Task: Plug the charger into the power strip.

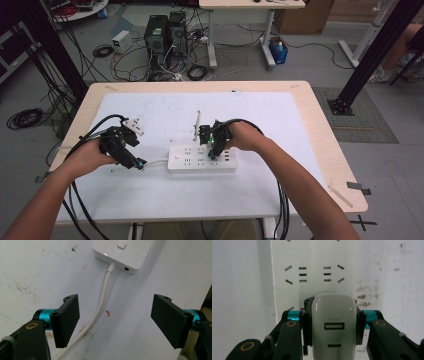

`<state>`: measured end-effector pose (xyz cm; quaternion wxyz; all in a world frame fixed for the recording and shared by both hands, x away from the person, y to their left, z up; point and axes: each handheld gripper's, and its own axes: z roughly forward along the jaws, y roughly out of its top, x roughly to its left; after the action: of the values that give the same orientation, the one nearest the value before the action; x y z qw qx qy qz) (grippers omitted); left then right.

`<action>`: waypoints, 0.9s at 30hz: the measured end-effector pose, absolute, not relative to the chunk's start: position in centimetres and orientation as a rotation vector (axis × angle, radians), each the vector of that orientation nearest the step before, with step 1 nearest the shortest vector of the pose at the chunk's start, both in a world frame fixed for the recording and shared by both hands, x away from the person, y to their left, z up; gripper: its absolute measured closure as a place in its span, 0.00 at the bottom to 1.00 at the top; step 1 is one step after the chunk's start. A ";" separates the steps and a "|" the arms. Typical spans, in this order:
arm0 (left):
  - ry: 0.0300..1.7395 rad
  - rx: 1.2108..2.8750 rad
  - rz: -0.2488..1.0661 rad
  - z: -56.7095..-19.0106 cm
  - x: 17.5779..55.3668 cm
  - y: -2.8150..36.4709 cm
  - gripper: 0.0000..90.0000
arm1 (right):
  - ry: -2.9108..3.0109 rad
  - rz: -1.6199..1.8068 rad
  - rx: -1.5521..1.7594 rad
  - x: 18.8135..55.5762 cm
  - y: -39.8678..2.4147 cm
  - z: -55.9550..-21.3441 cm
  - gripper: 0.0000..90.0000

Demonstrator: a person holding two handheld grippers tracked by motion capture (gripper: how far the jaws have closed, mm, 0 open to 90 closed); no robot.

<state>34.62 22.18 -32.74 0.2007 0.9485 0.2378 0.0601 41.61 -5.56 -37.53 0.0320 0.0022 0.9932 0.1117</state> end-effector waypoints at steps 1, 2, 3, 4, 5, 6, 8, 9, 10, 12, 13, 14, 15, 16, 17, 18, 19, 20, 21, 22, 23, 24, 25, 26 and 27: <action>0.664 2.648 0.168 -32.7 34.6 22.2 0.26 | 3.091 0.366 0.032 42.1 -5.8 -37.5 0.70; 0.663 2.649 0.168 -32.6 34.5 22.2 0.26 | 3.109 0.391 0.039 42.5 -6.0 -37.6 0.70; 0.660 2.649 0.171 -32.6 34.5 22.2 0.26 | 3.114 0.400 0.041 42.5 -6.0 -37.7 0.70; 0.662 2.648 0.172 -32.6 34.4 22.2 0.26 | 3.110 0.409 0.041 42.5 -6.1 -37.7 0.70; 0.670 2.643 0.170 -32.7 34.4 22.2 0.26 | 3.107 0.422 0.046 42.5 -6.2 -37.8 0.70; 0.665 2.648 0.169 -32.8 34.4 22.2 0.26 | 3.108 0.437 0.055 42.5 -6.3 -37.8 0.70; 0.664 2.652 0.160 -33.0 34.4 22.3 0.26 | 3.092 0.442 0.051 42.3 -6.3 -38.0 0.70; 0.665 2.651 0.161 -33.0 34.4 22.3 0.26 | 3.074 0.425 0.027 42.0 -6.1 -38.0 0.70; 0.667 2.651 0.160 -33.1 34.4 22.3 0.26 | 3.069 0.413 0.033 41.8 -6.0 -38.0 0.70; 0.669 2.656 0.159 -33.1 34.5 22.4 0.26 | 3.085 0.399 0.022 42.1 -5.9 -38.0 0.70; 0.676 2.653 0.157 -33.0 34.5 22.4 0.26 | 3.100 0.387 0.023 42.3 -5.9 -38.0 0.70; 0.675 2.651 0.162 -33.0 34.5 22.3 0.26 | 3.105 0.390 0.013 42.3 -5.8 -38.0 0.70; 0.674 2.650 0.166 -32.8 34.5 22.3 0.26 | 3.110 0.394 0.012 42.5 -5.9 -38.0 0.70; 0.674 2.646 0.168 -32.7 34.5 22.3 0.26 | 3.113 0.393 0.013 42.5 -5.9 -38.0 0.70; 0.664 2.651 0.170 -32.7 34.5 22.3 0.26 | 3.110 0.394 0.006 42.4 -5.9 -38.1 0.70; 0.674 2.642 0.172 -32.7 34.5 22.2 0.26 | 3.109 0.392 0.002 42.4 -5.9 -38.1 0.69; 0.663 2.650 0.169 -32.6 34.6 22.2 0.26 | 3.102 0.394 -0.002 42.4 -5.9 -38.1 0.69; 0.657 2.654 0.171 -32.6 34.6 22.2 0.26 | 3.098 0.403 -0.005 42.3 -6.0 -38.1 0.67; 0.660 2.651 0.172 -32.7 34.6 22.2 0.26 | 3.101 0.398 0.013 42.4 -6.1 -38.2 0.48; 0.661 2.652 0.170 -32.6 34.6 22.2 0.26 | 3.104 0.373 0.077 42.6 -6.1 -38.3 0.32; 0.659 2.649 0.174 -32.6 34.6 22.2 0.26 | 3.121 0.405 0.200 43.0 -6.4 -38.3 0.27; 0.661 2.646 0.175 -32.5 34.6 22.3 0.26 | 3.139 0.464 0.254 43.2 -6.9 -38.1 0.25; 0.668 2.637 0.179 -32.4 34.6 22.4 0.26 | 3.134 0.522 0.281 43.3 -7.3 -37.7 0.25; 0.666 2.638 0.181 -32.3 34.6 22.5 0.26 | 3.117 0.587 0.325 43.4 -7.8 -37.2 0.24; 0.673 2.630 0.184 -32.3 34.6 22.6 0.26 | 3.105 0.640 0.372 43.6 -8.3 -36.7 0.19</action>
<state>34.63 22.55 -32.31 0.2088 0.9453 0.2418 0.0662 43.59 -8.34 -36.69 -0.0251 0.1165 0.9724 0.2005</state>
